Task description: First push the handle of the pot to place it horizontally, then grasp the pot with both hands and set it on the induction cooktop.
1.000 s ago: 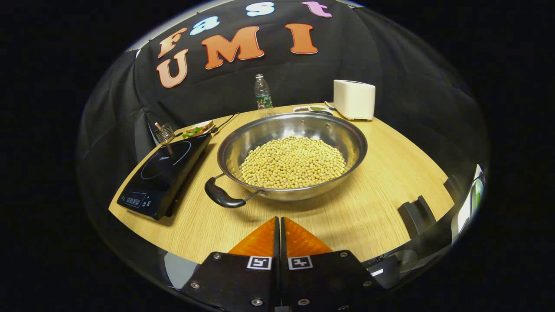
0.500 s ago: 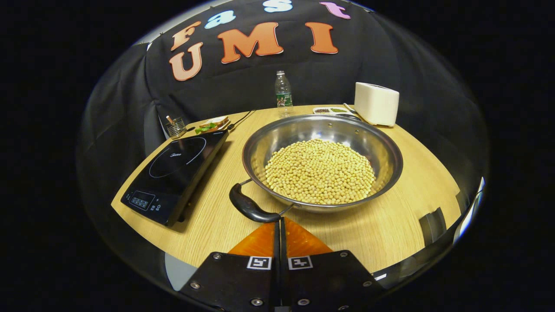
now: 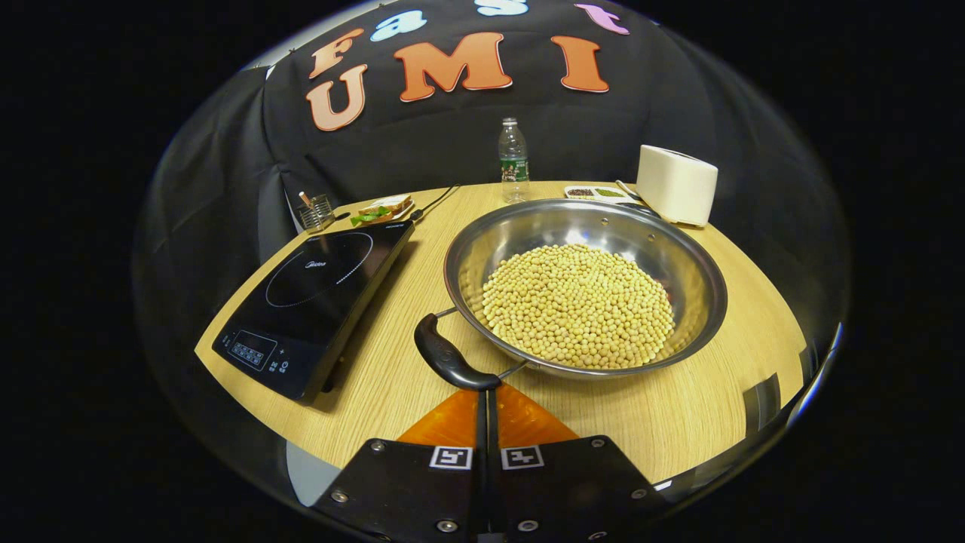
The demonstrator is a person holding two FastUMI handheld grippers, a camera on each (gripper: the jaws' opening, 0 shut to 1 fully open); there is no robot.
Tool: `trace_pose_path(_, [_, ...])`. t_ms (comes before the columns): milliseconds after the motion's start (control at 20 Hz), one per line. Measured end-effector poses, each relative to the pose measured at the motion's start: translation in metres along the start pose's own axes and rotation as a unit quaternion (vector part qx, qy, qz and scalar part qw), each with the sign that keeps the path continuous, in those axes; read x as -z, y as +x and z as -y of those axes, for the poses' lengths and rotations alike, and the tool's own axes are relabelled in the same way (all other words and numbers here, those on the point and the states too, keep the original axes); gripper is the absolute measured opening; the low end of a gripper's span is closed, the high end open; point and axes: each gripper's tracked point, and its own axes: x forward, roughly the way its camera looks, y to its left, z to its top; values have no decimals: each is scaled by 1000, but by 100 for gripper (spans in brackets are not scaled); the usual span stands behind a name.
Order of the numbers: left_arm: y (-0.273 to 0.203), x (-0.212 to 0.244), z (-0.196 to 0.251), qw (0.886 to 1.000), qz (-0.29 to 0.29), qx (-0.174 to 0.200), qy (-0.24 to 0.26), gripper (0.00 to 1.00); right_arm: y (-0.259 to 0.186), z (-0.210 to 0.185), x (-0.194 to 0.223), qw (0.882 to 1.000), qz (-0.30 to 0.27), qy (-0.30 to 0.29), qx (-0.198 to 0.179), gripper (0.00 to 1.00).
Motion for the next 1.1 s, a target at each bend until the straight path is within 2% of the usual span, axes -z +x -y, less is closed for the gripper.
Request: trace_pose_path(1100, [0,17,-82,998,-12,-59,-14,95,35,-50,-35,999,-11,-26,-28,0])
